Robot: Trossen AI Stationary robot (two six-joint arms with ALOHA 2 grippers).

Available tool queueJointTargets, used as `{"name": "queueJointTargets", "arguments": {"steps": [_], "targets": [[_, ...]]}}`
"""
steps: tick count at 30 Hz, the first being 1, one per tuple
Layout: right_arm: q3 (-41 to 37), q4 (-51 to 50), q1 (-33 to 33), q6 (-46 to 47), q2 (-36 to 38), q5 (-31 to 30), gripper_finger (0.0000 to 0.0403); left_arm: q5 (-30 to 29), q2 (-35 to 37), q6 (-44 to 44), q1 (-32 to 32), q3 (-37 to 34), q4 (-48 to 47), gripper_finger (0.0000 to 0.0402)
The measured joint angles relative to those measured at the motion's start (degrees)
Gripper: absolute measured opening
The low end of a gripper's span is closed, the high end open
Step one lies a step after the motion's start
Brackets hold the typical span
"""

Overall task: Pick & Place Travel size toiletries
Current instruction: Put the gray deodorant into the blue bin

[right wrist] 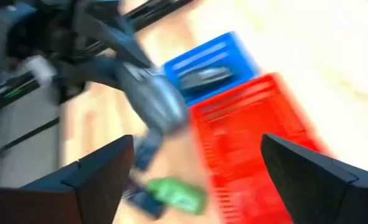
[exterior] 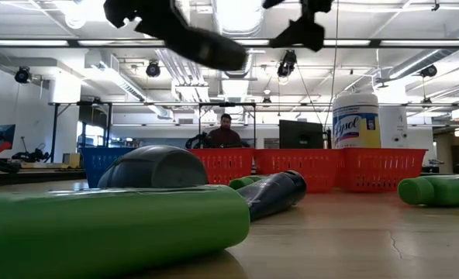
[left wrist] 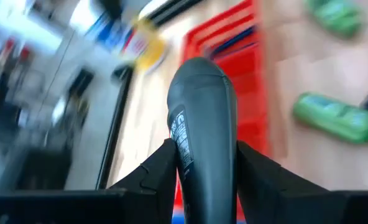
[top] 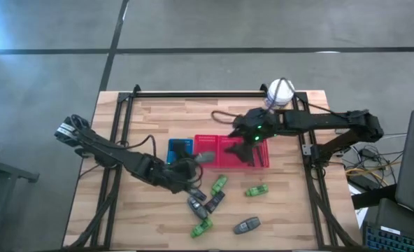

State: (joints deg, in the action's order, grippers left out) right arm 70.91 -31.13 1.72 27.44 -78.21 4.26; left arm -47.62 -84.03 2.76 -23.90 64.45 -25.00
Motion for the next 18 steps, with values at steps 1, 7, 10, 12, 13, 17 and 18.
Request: {"name": "queueJointTargets", "arguments": {"steps": [1,7,10,12,13,17,18], "targets": [[0.00,-1.15,0.00,0.02,1.28,-3.12,0.0355,-1.77,0.53,-5.50,0.00,0.00,-3.09,0.0132],[-0.11,-7.46,-0.04,4.83,8.70,-15.43,0.0361,-3.68,2.05,-51.69,-0.11,-1.16,-23.35,0.0132],[-0.36,-9.37,-0.04,6.11,11.16,-18.48,0.0353,-3.02,2.28,-71.78,-1.77,-2.60,-27.73,0.0132],[-0.69,-9.88,-0.04,6.15,12.26,-20.04,0.0346,-2.05,2.27,-80.60,-2.28,-4.11,-27.39,0.0132],[-0.74,-9.90,-0.05,6.08,12.62,-20.68,0.0343,-1.67,2.25,-84.39,-2.25,-4.91,-27.11,0.0132],[-0.81,-10.32,0.09,5.30,12.44,-21.36,0.0332,-1.29,1.95,-94.23,-1.19,-9.46,-24.34,0.0131],[-0.81,-10.32,0.07,5.16,12.16,-21.66,0.0330,-1.27,1.77,-95.56,-0.57,-10.84,-23.25,0.0131]]}}
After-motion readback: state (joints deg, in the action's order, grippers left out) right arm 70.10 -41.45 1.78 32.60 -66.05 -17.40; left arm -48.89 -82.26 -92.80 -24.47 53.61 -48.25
